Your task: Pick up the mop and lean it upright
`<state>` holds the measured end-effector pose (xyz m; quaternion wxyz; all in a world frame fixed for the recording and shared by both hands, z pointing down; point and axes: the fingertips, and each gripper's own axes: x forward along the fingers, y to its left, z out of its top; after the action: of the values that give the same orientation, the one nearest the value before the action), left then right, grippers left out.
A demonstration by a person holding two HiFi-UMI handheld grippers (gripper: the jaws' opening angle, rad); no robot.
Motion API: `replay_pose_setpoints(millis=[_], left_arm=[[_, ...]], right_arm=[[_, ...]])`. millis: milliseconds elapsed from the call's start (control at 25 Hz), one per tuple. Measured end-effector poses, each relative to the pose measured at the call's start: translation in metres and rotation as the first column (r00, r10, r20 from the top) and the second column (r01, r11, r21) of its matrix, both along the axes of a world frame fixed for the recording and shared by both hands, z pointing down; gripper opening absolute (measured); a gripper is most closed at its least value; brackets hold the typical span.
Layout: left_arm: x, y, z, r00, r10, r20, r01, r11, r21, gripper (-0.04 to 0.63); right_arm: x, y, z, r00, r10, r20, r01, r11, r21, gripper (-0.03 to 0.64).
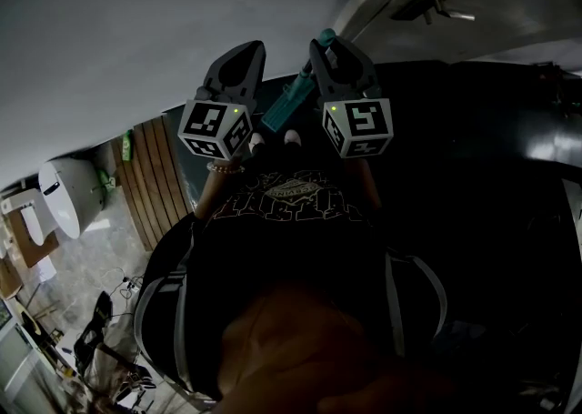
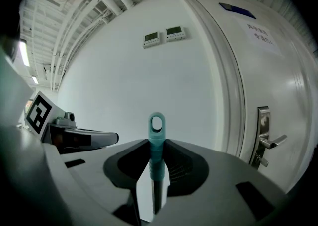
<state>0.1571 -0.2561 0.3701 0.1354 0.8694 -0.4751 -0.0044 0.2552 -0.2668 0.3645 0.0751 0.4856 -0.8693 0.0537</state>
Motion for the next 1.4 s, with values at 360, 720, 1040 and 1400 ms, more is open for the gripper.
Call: replay_pose_setpoints(millis=[360, 720, 1040, 1400], left_arm=[[-0.003, 0.001, -0.001, 0.997, -0.08, 0.012, 0.08, 0.997, 0.019, 0.038], [-0.049, 0.005, -0.001, 0.992, -0.124, 0.004, 0.124, 0.992, 0.027, 0.038], [-0.126, 0.011, -0.003, 0.996, -0.086, 0.008, 0.085, 0.996, 0.027, 0.038], [-0.194, 0.026, 0.002, 0.998, -0.062, -0.002, 0.062, 0.998, 0.022, 0.038]], right_arm=[[-0.004, -0.002, -0.002, 0.997, -0.073, 0.016, 0.073, 0.997, 0.007, 0.107], [-0.039, 0.0, -0.004, 0.996, -0.091, 0.008, 0.091, 0.996, 0.007, 0.107], [-0.094, 0.012, 0.001, 1.0, -0.001, -0.024, 0.001, 1.0, -0.004, 0.107], [-0.153, 0.026, -0.002, 0.999, 0.044, -0.002, -0.044, 0.999, 0.0, 0.107]])
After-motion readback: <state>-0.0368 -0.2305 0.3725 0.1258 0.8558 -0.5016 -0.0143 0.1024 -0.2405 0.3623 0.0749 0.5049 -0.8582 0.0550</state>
